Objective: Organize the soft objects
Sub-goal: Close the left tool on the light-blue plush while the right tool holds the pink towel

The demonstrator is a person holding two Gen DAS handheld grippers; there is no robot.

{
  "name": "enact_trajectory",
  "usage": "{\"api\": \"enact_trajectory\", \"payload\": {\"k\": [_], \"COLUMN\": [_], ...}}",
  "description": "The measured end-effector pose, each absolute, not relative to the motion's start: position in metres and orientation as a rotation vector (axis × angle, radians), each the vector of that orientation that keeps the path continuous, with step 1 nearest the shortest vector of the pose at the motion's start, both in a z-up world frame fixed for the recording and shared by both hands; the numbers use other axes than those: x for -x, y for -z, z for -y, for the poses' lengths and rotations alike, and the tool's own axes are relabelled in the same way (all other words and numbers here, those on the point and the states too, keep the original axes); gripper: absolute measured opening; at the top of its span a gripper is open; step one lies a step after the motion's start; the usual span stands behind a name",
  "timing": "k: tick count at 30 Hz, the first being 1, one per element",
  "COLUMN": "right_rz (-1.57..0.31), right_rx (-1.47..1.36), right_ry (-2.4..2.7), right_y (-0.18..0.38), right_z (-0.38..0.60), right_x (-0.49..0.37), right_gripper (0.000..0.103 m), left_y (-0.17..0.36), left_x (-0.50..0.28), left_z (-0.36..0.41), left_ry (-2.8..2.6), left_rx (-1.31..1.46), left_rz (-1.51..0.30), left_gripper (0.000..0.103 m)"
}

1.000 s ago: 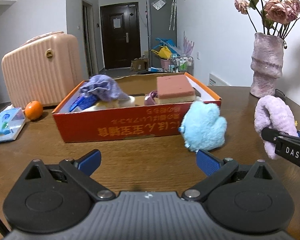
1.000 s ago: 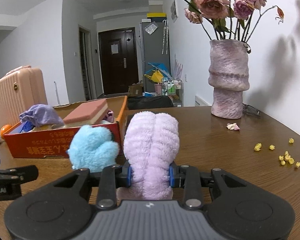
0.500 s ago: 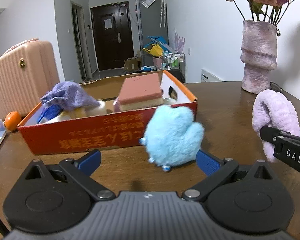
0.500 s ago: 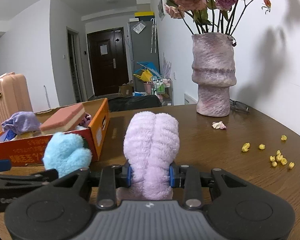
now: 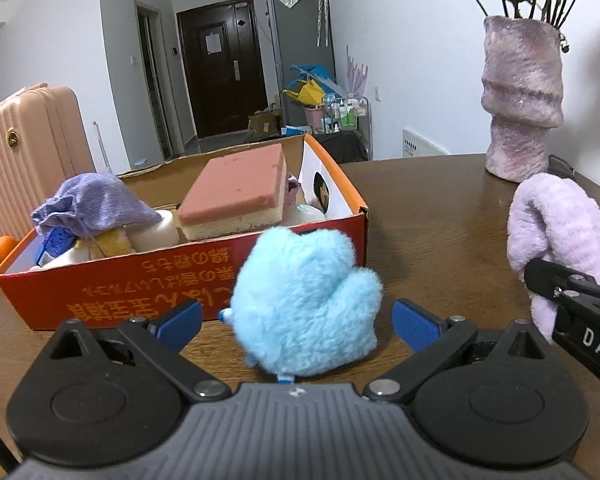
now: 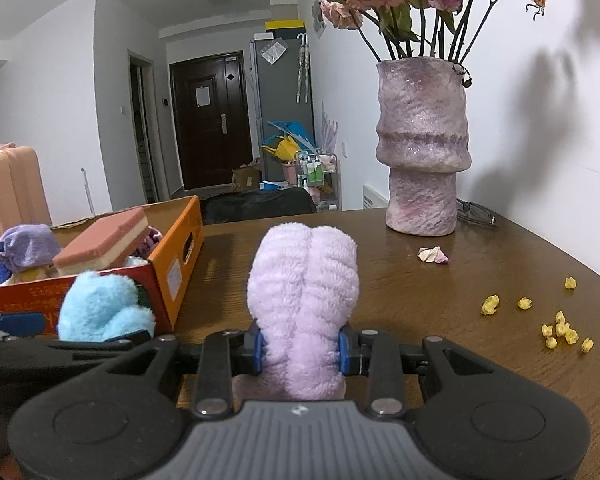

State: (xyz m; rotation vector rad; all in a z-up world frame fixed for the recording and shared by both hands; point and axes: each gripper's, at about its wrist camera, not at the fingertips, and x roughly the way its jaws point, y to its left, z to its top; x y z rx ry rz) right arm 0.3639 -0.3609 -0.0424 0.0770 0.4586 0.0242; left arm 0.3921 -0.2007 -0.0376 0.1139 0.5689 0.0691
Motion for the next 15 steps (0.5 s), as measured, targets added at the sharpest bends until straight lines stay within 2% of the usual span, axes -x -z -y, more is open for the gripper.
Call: {"api": "enact_trajectory", "payload": {"k": [12, 13, 15], "right_rz": [-0.465, -0.465, -0.464], "right_rx": [-0.072, -0.072, -0.071], "right_ry": [-0.023, -0.023, -0.023], "right_y": [0.044, 0.044, 0.044], "right_z": [0.360, 0.360, 0.360], "right_x": [-0.369, -0.368, -0.368], "right_gripper": [0.032, 0.032, 0.032], "left_y": [0.051, 0.051, 0.050], "left_x": [-0.423, -0.422, -0.421], "left_z": [0.202, 0.201, 0.201], "left_ry": [-0.119, -0.112, -0.098], "left_rx": [-0.127, -0.121, -0.125], "left_rz": [-0.621, -0.620, -0.615], "left_gripper": [0.103, 0.102, 0.092]}}
